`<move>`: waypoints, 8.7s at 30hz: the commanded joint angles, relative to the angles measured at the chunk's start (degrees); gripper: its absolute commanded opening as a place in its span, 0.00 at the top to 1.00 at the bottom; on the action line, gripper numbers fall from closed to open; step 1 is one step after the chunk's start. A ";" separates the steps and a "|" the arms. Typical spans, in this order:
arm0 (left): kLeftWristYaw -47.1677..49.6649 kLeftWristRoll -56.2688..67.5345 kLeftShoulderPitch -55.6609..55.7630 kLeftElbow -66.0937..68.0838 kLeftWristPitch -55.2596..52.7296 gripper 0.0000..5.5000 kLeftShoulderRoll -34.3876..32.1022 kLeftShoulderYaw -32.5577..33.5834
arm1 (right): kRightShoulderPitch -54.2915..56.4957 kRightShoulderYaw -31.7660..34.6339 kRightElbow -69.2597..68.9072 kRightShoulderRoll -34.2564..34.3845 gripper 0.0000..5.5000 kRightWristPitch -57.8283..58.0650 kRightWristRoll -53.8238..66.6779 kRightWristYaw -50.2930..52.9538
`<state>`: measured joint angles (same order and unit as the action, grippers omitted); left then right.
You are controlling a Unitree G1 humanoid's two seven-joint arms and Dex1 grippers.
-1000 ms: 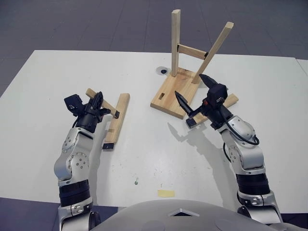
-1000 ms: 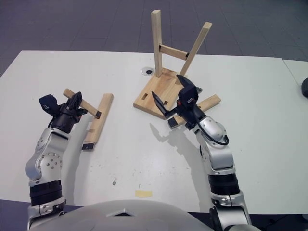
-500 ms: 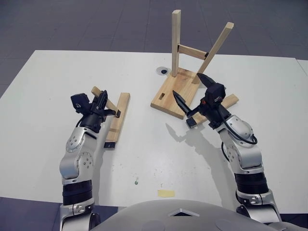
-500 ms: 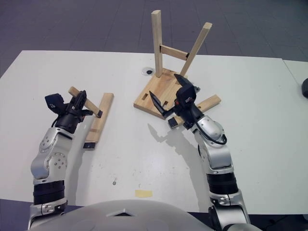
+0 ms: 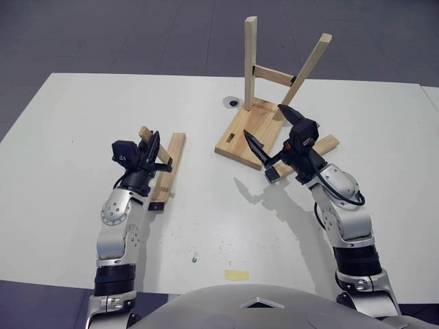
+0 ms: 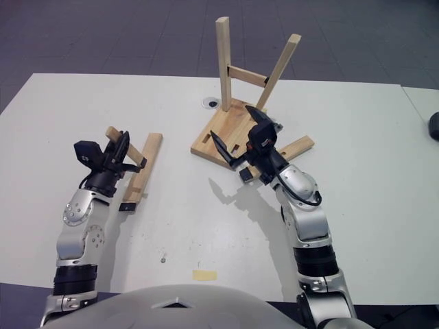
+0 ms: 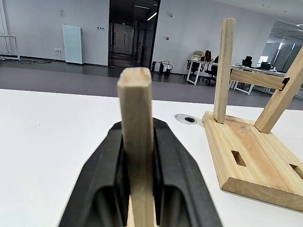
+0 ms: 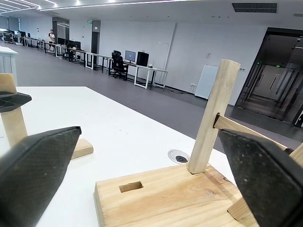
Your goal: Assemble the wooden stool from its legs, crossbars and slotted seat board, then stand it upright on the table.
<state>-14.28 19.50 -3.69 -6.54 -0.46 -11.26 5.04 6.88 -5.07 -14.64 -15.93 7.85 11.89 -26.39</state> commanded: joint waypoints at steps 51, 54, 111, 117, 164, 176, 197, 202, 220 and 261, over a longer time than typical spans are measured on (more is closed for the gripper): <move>7.59 1.83 26.22 -10.77 -34.57 0.20 -10.38 9.54 | 1.42 -1.61 0.49 2.01 0.02 -2.59 -2.53 1.01; 6.04 1.08 25.22 -8.09 -33.81 0.12 -9.83 7.74 | 1.68 -1.86 0.74 2.05 0.02 -2.64 -2.63 1.13; 8.95 6.55 2.30 -30.49 -58.72 0.02 -14.27 8.13 | -0.72 -2.17 -3.23 2.16 0.02 -0.07 -2.27 2.87; 8.71 2.67 5.31 -21.21 -58.24 0.02 -11.89 -0.57 | -0.16 -2.42 -2.58 1.90 0.02 -0.40 -2.67 2.58; -4.91 -17.81 18.79 -25.18 -26.38 0.62 -13.50 -22.52 | 20.33 19.62 5.68 12.75 0.06 40.85 62.25 24.57; -8.08 -19.88 19.23 -25.22 -26.50 0.62 -12.70 -23.61 | 17.53 19.32 2.53 13.59 0.39 36.83 61.32 24.55; -7.03 -20.69 18.23 -24.76 -28.04 0.53 -8.89 -21.24 | 15.83 19.50 2.20 12.59 0.81 33.02 58.38 24.96; -4.03 -16.04 16.59 -26.42 -31.03 0.37 -7.32 -9.50 | 15.52 24.10 5.80 10.64 0.82 26.94 51.06 29.57; 0.01 -18.96 13.60 -24.18 -31.71 0.02 -8.38 -6.70 | 1.66 23.47 -2.01 6.17 0.82 21.91 27.61 40.21; -1.89 -22.47 15.66 -19.72 -28.45 0.02 -8.85 -12.29 | 8.50 14.71 2.14 0.49 0.66 15.80 16.10 20.65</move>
<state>-15.72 -2.25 11.27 -26.97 -29.27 -19.67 -7.21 13.29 8.33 -10.46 -15.83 23.85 27.64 -6.31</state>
